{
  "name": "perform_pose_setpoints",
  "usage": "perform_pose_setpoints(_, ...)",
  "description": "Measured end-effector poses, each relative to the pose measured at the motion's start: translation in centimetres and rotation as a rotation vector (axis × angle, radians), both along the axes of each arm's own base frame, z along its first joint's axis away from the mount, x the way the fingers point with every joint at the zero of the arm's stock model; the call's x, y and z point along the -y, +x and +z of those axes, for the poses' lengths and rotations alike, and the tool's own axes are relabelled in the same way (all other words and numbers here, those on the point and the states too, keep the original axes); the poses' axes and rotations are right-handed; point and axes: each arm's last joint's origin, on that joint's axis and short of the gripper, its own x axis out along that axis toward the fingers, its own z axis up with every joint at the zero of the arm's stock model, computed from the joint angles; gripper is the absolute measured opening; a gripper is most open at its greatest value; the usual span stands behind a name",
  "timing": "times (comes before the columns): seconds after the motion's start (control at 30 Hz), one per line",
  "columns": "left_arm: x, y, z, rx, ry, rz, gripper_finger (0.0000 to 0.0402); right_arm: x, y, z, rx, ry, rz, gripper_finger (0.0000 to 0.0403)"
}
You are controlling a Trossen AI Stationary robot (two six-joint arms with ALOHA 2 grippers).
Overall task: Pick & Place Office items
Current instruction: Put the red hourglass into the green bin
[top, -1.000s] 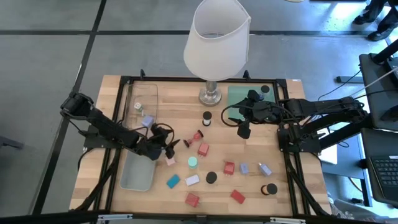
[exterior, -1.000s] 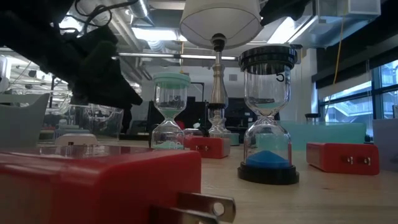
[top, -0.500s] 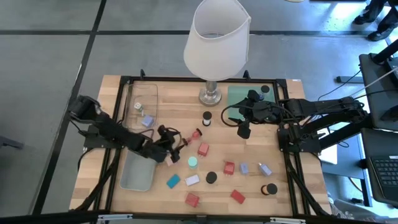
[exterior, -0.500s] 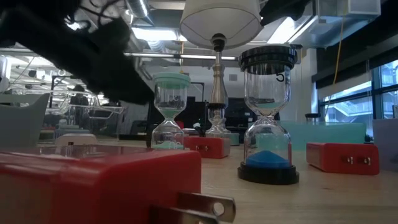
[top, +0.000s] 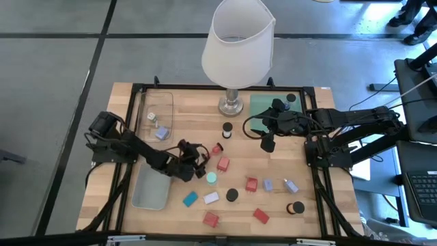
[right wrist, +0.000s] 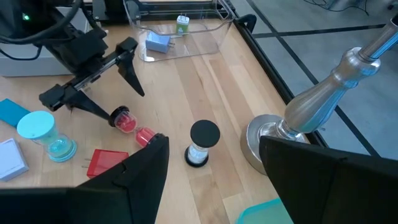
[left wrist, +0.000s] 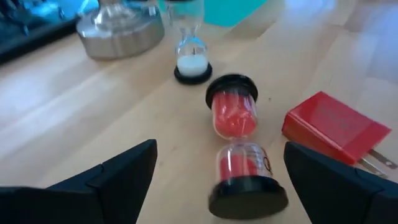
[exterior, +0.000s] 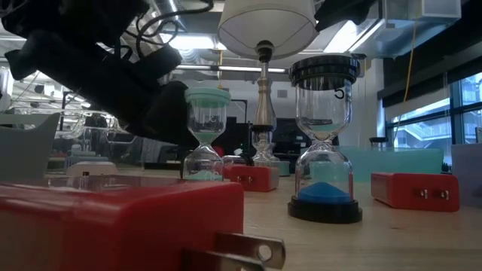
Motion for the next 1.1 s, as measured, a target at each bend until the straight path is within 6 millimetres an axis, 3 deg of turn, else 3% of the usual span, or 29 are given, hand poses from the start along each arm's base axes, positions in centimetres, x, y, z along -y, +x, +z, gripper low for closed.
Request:
perform_pose_setpoints(0.37,-0.3,-0.8,-0.9,0.000,-0.072,0.010,0.0349,0.0,0.0,0.0,0.000,0.000,0.000,0.0253)
perform_pose_setpoints(0.67,-0.2,-0.4,-2.2,0.024,-0.072,0.027,0.0349,0.0,0.0,0.0,0.000,0.000,0.000,0.0253)
perform_pose_setpoints(1.1,-0.5,-0.3,-2.4,0.021,-0.075,0.048,0.0349,0.0,0.0,0.0,0.001,0.000,0.000,0.0253)
